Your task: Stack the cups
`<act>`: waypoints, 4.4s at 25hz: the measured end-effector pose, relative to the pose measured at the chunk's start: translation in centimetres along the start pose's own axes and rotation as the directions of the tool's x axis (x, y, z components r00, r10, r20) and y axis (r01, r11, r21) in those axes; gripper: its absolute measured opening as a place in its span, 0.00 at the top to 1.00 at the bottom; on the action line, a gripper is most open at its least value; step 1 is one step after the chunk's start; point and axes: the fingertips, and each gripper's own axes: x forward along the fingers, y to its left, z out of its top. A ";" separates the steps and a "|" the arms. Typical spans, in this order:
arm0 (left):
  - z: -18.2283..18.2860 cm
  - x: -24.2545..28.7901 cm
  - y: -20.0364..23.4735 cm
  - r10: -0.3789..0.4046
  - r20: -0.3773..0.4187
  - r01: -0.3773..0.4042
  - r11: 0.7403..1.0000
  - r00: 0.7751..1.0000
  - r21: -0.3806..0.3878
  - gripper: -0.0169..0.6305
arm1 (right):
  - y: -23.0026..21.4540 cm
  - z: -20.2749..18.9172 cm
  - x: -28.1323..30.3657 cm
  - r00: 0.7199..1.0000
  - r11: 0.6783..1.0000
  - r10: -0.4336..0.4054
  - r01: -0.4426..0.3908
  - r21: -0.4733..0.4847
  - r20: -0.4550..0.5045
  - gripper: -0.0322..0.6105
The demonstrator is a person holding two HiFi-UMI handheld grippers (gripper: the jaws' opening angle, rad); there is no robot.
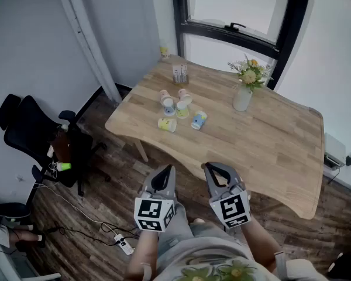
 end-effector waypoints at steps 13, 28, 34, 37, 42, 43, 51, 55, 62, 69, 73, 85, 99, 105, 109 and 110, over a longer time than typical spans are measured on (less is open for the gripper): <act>-0.3 2.0 2.6 0.005 -0.028 -0.004 1.000 1.000 0.016 0.97 | -0.4 -0.9 3.9 0.995 0.967 0.065 -0.081 -0.243 -0.075 0.93; 0.1 11.8 8.7 -0.060 -0.110 0.069 0.994 0.992 0.079 0.86 | -6.5 -4.1 14.2 0.956 0.906 0.075 -0.184 -0.381 -0.285 0.64; -0.3 14.9 10.9 -0.100 -0.166 0.120 0.986 0.981 0.114 0.67 | -8.2 -6.3 17.6 0.919 0.860 0.082 -0.261 -0.438 -0.386 0.56; -1.1 16.0 12.1 -0.123 -0.205 0.148 0.982 0.971 0.113 0.64 | -8.5 -7.6 19.2 0.892 0.828 0.101 -0.320 -0.460 -0.440 0.54; -2.2 17.9 14.0 -0.151 -0.249 0.180 0.978 0.957 0.101 0.62 | -8.6 -10.4 21.6 0.834 0.737 0.103 -0.430 -0.522 -0.541 0.50; -2.3 18.2 14.4 -0.156 -0.254 0.186 0.978 0.955 0.098 0.61 | -8.7 -10.9 22.1 0.825 0.725 0.100 -0.443 -0.527 -0.556 0.50; -3.3 21.0 17.1 -0.199 -0.288 0.233 0.968 0.937 0.092 0.61 | -9.3 -13.5 26.0 0.796 0.744 0.051 -0.433 -0.509 -0.603 0.50; -3.5 22.1 18.0 -0.212 -0.298 0.249 0.964 0.931 0.093 0.61 | -9.8 -14.9 27.4 0.792 0.794 0.012 -0.379 -0.475 -0.611 0.53; -4.4 23.3 19.0 -0.220 -0.319 0.258 0.963 0.922 0.082 0.61 | -10.0 -17.5 28.4 0.780 0.874 -0.082 -0.243 -0.421 -0.620 0.58; -5.6 24.2 18.9 -0.234 -0.339 0.275 0.958 0.911 0.077 0.61 | -10.1 -20.1 28.9 0.758 0.902 -0.139 -0.169 -0.397 -0.637 0.63; -6.3 24.6 19.0 -0.236 -0.352 0.278 0.958 0.905 0.072 0.61 | -10.5 -21.1 29.3 0.749 0.915 -0.169 -0.122 -0.384 -0.641 0.66; -7.2 25.0 18.6 -0.239 -0.373 0.284 0.956 0.897 0.071 0.61 | -11.1 -22.0 29.6 0.742 0.921 -0.207 -0.072 -0.383 -0.637 0.87; -6.9 25.6 18.0 -0.232 -0.376 0.283 0.955 0.897 0.087 0.61 | -13.8 -19.9 29.3 0.758 0.989 -0.139 0.075 -0.126 -0.638 0.92; -6.6 26.0 17.9 -0.229 -0.373 0.281 0.956 0.899 0.089 0.61 | -15.2 -18.9 29.8 0.779 0.969 -0.025 0.173 0.176 -0.627 0.92; -6.6 26.3 18.0 -0.226 -0.375 0.278 0.957 0.899 0.089 0.61 | -16.3 -18.6 30.1 0.803 0.892 0.052 0.231 0.389 -0.594 0.93; -6.6 26.3 18.1 -0.226 -0.375 0.277 0.957 0.899 0.088 0.61 | -16.6 -18.7 30.2 0.809 0.866 0.066 0.244 0.436 -0.584 0.93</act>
